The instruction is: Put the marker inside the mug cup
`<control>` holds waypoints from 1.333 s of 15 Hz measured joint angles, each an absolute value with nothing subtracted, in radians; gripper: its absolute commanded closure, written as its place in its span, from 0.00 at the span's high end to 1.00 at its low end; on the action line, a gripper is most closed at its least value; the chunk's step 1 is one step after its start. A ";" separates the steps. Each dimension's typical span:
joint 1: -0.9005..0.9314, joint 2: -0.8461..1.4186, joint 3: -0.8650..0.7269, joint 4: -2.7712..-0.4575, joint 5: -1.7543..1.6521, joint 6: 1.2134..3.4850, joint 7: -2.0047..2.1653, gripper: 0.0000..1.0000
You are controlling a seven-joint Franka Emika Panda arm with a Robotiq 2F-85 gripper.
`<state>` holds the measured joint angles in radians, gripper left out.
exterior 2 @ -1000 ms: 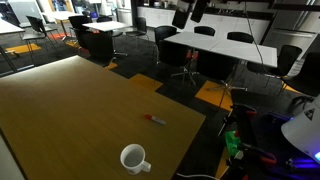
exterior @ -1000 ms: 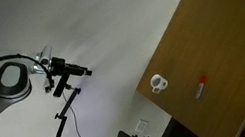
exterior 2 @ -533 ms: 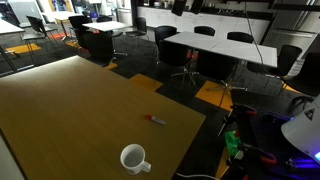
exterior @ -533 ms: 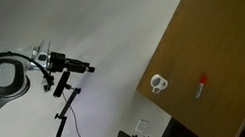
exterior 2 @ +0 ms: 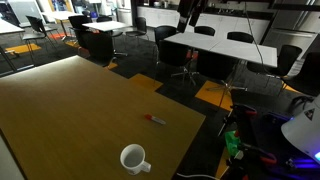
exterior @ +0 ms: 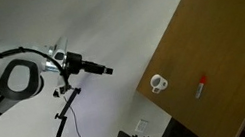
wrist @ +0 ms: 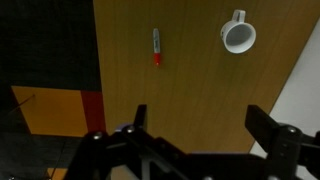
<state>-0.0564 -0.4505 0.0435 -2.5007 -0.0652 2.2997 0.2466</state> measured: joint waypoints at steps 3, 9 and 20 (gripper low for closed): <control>-0.077 -0.393 0.024 -2.545 -0.085 2.445 0.237 1.00; -0.110 -0.222 -0.020 -2.572 -0.094 2.695 0.235 1.00; -0.108 0.050 -0.073 -2.529 0.070 2.847 0.075 1.00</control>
<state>-0.1083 0.0496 -0.0728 -2.5289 0.0697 2.8466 0.0747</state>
